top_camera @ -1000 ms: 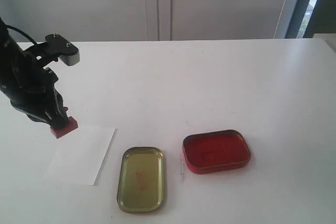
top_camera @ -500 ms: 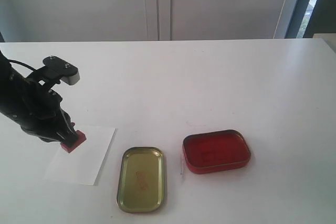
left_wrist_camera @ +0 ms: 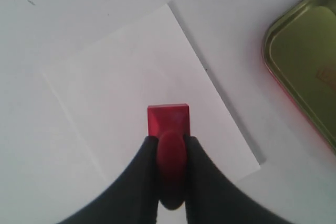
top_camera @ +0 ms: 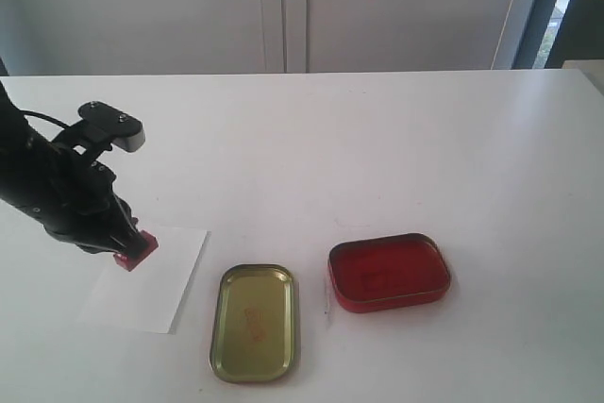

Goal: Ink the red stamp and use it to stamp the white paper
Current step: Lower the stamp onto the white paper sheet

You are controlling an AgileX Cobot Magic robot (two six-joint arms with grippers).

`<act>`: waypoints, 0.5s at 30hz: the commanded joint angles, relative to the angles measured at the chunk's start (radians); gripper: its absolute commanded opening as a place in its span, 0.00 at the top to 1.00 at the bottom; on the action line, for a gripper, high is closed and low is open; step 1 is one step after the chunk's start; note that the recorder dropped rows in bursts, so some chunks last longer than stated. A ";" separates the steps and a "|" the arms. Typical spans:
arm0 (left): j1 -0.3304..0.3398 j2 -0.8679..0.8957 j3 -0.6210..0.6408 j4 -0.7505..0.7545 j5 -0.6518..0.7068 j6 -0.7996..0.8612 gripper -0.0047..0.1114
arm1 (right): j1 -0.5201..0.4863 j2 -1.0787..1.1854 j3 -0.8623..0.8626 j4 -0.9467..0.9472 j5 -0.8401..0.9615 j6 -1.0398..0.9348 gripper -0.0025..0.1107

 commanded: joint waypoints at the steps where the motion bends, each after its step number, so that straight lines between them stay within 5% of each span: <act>1: 0.004 0.042 0.003 -0.015 -0.008 -0.034 0.96 | -0.005 -0.006 0.002 0.000 -0.003 0.000 0.98; 15: 0.004 0.060 -0.125 0.028 0.111 -0.180 0.96 | -0.005 -0.006 0.002 0.000 -0.003 0.000 0.98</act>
